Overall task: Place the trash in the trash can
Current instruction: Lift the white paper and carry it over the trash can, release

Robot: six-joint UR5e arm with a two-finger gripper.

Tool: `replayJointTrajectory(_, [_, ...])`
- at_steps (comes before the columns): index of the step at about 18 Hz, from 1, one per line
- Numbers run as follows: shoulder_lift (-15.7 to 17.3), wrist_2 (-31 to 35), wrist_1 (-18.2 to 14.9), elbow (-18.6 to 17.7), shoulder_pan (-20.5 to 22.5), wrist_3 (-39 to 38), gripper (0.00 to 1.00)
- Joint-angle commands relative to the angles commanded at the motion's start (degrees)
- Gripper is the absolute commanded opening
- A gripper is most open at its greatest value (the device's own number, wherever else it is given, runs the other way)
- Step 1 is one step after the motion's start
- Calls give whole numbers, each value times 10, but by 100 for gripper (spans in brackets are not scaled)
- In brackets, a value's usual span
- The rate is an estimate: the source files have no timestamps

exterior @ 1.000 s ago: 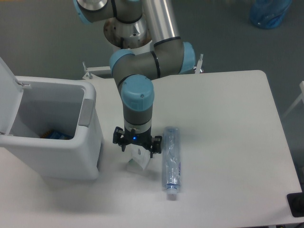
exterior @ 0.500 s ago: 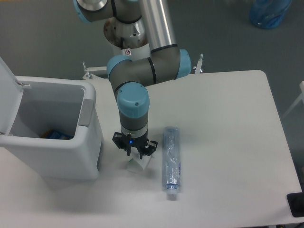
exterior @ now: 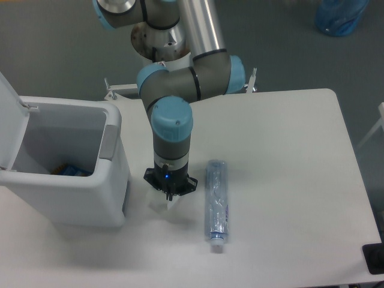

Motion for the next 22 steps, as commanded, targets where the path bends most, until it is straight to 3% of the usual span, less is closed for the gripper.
replayJointTrajectory(6, [36, -125, 0, 66, 50, -60, 0])
replayJointTrajectory(11, [50, -223, 1, 135, 83, -164, 0])
replayJointTrajectory(13, [56, -264, 1, 148, 87, -186, 0])
replayJointTrajectory(17, [100, -291, -1, 136, 79, -191, 0])
replayJointTrajectory(22, [186, -289, -2, 67, 49, -199, 0])
